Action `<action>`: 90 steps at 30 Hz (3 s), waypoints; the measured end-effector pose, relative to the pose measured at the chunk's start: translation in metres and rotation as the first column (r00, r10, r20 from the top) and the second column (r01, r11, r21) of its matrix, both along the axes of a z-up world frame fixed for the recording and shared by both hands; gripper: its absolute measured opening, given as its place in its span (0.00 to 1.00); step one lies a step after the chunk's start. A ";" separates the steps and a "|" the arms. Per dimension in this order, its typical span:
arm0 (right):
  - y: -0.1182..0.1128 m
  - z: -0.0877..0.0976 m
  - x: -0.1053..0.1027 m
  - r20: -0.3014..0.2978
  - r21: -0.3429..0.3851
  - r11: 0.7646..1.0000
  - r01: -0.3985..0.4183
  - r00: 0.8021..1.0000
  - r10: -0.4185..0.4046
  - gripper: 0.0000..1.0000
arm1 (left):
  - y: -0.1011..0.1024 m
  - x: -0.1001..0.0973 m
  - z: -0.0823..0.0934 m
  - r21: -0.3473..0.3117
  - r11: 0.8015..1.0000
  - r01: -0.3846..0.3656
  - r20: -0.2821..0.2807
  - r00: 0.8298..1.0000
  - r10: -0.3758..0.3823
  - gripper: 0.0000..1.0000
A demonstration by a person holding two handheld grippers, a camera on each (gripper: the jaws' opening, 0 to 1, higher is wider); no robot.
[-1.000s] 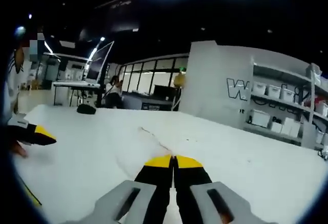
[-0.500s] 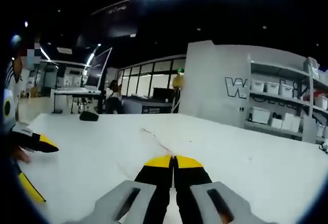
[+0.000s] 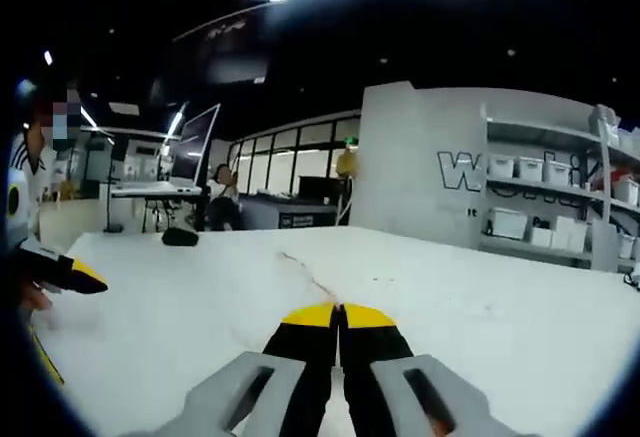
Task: Open the resealable bag by pulling the two sides of the seal apart until the entire bag opening is separated and visibly accessible.
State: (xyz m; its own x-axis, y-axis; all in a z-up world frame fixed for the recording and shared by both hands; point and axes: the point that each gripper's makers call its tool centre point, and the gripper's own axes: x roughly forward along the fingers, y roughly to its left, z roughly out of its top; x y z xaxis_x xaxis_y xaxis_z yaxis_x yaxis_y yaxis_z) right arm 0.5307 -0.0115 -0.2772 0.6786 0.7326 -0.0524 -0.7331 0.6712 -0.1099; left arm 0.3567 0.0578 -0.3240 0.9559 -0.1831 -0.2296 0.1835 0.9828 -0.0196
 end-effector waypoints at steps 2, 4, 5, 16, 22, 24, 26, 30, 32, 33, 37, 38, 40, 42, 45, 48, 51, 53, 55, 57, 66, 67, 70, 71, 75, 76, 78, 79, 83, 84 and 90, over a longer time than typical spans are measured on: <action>0.000 0.001 -0.001 -0.001 0.004 1.000 -0.001 1.000 0.001 0.00 | 0.000 -0.001 0.001 -0.009 1.000 -0.001 0.002 1.000 0.001 0.84; 0.000 0.003 -0.004 -0.002 0.011 1.000 -0.006 1.000 0.006 0.00 | 0.000 -0.002 0.003 -0.016 1.000 0.000 0.007 1.000 0.001 0.83; 0.000 0.005 -0.005 -0.004 0.016 1.000 -0.010 1.000 0.010 0.00 | -0.001 -0.002 0.005 -0.018 1.000 0.000 0.010 1.000 0.000 0.83; 0.001 0.010 -0.016 -0.028 0.058 0.998 -0.021 0.999 0.022 0.00 | -0.003 -0.003 0.006 -0.037 0.999 0.006 0.014 1.000 -0.005 0.80; 0.000 0.013 -0.023 -0.041 0.078 0.997 -0.022 0.999 0.026 0.00 | -0.003 -0.004 0.010 -0.052 0.999 0.003 0.024 1.000 -0.001 0.78; 0.001 0.014 -0.027 -0.044 0.087 0.996 -0.024 0.999 0.028 0.00 | -0.002 -0.005 0.009 -0.055 0.998 0.001 0.026 1.000 0.000 0.78; 0.001 0.014 -0.030 -0.045 0.090 0.996 -0.024 0.999 0.028 0.00 | -0.002 -0.005 0.010 -0.058 0.998 0.002 0.029 1.000 0.000 0.77; 0.001 0.014 -0.034 -0.054 0.102 0.995 -0.025 0.998 0.031 0.00 | -0.004 -0.006 0.010 -0.066 0.998 0.006 0.024 1.000 -0.004 0.76; 0.001 0.014 -0.037 -0.057 0.108 0.994 -0.027 0.998 0.033 0.00 | -0.004 -0.006 0.009 -0.068 0.998 0.006 0.023 1.000 -0.004 0.75; 0.001 0.014 -0.035 -0.059 0.115 0.993 -0.029 0.998 0.036 0.00 | -0.003 -0.006 0.009 -0.069 0.998 0.003 0.024 1.000 -0.001 0.75; 0.000 0.018 -0.040 -0.060 0.134 0.990 -0.032 0.997 0.041 0.00 | -0.003 -0.007 0.011 -0.074 0.997 0.001 0.029 1.000 0.002 0.74; 0.000 0.019 -0.041 -0.061 0.138 0.990 -0.032 0.997 0.041 0.00 | -0.003 -0.007 0.012 -0.074 0.997 0.000 0.030 1.000 0.002 0.74; -0.001 0.020 -0.044 -0.065 0.147 0.989 -0.036 0.997 0.046 0.00 | -0.003 -0.007 0.012 -0.075 0.997 0.000 0.031 1.000 0.002 0.74; -0.002 0.021 -0.048 -0.066 0.153 0.987 -0.040 0.997 0.051 0.00 | -0.004 -0.007 0.012 -0.078 0.997 0.002 0.032 0.999 0.001 0.73; -0.002 0.023 -0.055 -0.065 0.162 0.986 -0.047 0.996 0.059 0.00 | -0.005 -0.007 0.013 -0.082 0.997 0.004 0.033 0.999 -0.002 0.73; -0.001 0.025 -0.060 -0.060 0.167 0.984 -0.056 0.996 0.067 0.00 | -0.007 -0.008 0.013 -0.086 0.996 0.013 0.033 0.999 -0.010 0.72; -0.002 0.026 -0.067 -0.058 0.171 0.983 -0.066 0.995 0.076 0.00 | -0.010 -0.008 0.014 -0.091 0.996 0.021 0.034 0.999 -0.018 0.71; -0.001 0.026 -0.068 -0.054 0.171 0.983 -0.073 0.995 0.083 0.00 | -0.011 -0.009 0.014 -0.095 0.995 0.026 0.035 0.999 -0.023 0.71; -0.001 0.026 -0.074 -0.053 0.173 0.981 -0.083 0.994 0.093 0.00 | -0.012 -0.010 0.015 -0.096 0.995 0.027 0.036 0.999 -0.024 0.71; -0.001 0.026 -0.082 -0.051 0.172 0.981 -0.091 0.994 0.101 0.00 | -0.013 -0.010 0.015 -0.097 0.995 0.029 0.036 0.999 -0.026 0.71; -0.005 0.029 -0.100 -0.046 0.183 0.977 -0.105 0.992 0.115 0.00 | -0.022 -0.017 0.015 -0.110 0.993 0.052 0.032 0.998 -0.049 0.70; -0.006 0.030 -0.102 -0.044 0.182 0.977 -0.107 0.992 0.116 0.00 | -0.022 -0.017 0.016 -0.111 0.992 0.055 0.033 0.998 -0.051 0.69; -0.007 0.031 -0.107 -0.035 0.179 0.978 -0.110 0.992 0.118 0.00 | -0.023 -0.016 0.016 -0.113 0.992 0.058 0.035 0.998 -0.055 0.69; -0.008 0.032 -0.108 -0.034 0.179 0.978 -0.110 0.992 0.118 0.00 | -0.023 -0.017 0.016 -0.114 0.992 0.059 0.035 0.998 -0.056 0.69; -0.011 0.031 -0.111 -0.036 0.181 0.978 -0.107 0.993 0.115 0.00 | -0.026 -0.019 0.016 -0.115 0.991 0.068 0.034 0.997 -0.064 0.68; -0.011 0.031 -0.111 -0.040 0.182 0.978 -0.106 0.993 0.115 0.00 | -0.027 -0.019 0.016 -0.116 0.991 0.069 0.033 0.997 -0.066 0.68; -0.012 0.030 -0.113 -0.045 0.185 0.977 -0.105 0.992 0.115 0.00 | -0.028 -0.020 0.016 -0.118 0.990 0.073 0.035 0.997 -0.069 0.67; -0.013 0.029 -0.115 -0.046 0.186 0.977 -0.106 0.992 0.116 0.00 | -0.028 -0.021 0.017 -0.119 0.990 0.075 0.035 0.997 -0.071 0.67; -0.015 0.030 -0.122 -0.046 0.190 0.976 -0.110 0.992 0.121 0.00 | -0.030 -0.023 0.017 -0.125 0.989 0.081 0.037 0.996 -0.077 0.67; -0.015 0.031 -0.123 -0.040 0.184 0.977 -0.110 0.992 0.119 0.00 | -0.030 -0.024 0.017 -0.127 0.988 0.083 0.036 0.996 -0.078 0.67; -0.016 0.027 -0.127 -0.036 0.175 0.978 -0.115 0.992 0.123 0.00 | -0.035 -0.028 0.015 -0.143 0.985 0.099 0.030 0.995 -0.096 0.65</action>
State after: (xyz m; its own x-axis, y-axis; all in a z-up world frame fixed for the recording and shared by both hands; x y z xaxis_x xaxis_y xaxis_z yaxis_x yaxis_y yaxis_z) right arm 0.4037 -0.0271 -0.2498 0.5860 0.8086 0.0522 -0.8103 0.5849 0.0359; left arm 0.3290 0.0232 -0.3092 0.9366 -0.3052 -0.1720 0.2804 0.9474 -0.1543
